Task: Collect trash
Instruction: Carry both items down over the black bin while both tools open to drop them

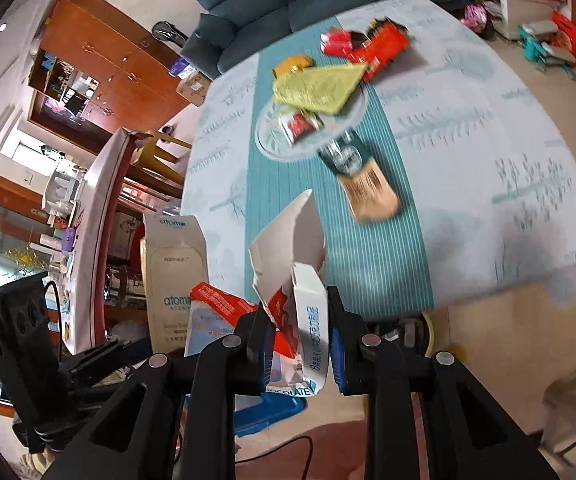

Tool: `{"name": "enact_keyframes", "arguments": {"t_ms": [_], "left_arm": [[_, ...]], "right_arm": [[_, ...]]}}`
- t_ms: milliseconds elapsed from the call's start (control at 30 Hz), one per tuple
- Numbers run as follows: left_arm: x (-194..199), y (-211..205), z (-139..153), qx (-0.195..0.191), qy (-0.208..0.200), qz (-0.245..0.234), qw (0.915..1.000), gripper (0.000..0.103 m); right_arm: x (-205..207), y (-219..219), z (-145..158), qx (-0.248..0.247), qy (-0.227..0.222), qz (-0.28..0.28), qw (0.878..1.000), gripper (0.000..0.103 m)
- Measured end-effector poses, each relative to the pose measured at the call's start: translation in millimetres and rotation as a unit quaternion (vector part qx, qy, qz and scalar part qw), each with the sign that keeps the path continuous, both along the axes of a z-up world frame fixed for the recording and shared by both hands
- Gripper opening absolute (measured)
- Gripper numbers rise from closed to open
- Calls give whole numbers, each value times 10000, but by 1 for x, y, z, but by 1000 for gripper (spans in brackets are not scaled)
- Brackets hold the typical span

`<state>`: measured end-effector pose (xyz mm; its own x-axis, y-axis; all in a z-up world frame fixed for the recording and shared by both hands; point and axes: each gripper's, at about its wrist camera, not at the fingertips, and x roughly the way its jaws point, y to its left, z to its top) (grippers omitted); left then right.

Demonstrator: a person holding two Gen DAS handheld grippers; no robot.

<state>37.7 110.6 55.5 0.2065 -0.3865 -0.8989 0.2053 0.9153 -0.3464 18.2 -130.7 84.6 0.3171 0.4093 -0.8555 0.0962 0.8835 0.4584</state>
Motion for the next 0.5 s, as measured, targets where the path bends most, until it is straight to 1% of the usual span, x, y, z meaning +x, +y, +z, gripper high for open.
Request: {"name": "enact_keyframes", "arguments": {"t_ms": [267, 333, 400, 433, 500], "left_arm": [[-35, -15, -15, 71, 186, -3, 9998, 39], [-47, -22, -23, 110, 235, 13, 9997, 39], [-57, -31, -34, 182, 256, 10, 9995, 39], [-64, -36, -41, 246, 255, 2, 9994, 39], [-76, -46, -58, 347, 269, -34, 9990, 39]], "right_arm": [[-50, -8, -21, -187, 49, 70, 9998, 23], [-60, -9, -29, -271, 19, 97, 9996, 23], [-73, -9, -40, -455, -43, 139, 9989, 23], [-81, -9, -49, -614, -82, 191, 9979, 23], [-91, -8, -67, -782, -102, 229, 9966, 23]]}}
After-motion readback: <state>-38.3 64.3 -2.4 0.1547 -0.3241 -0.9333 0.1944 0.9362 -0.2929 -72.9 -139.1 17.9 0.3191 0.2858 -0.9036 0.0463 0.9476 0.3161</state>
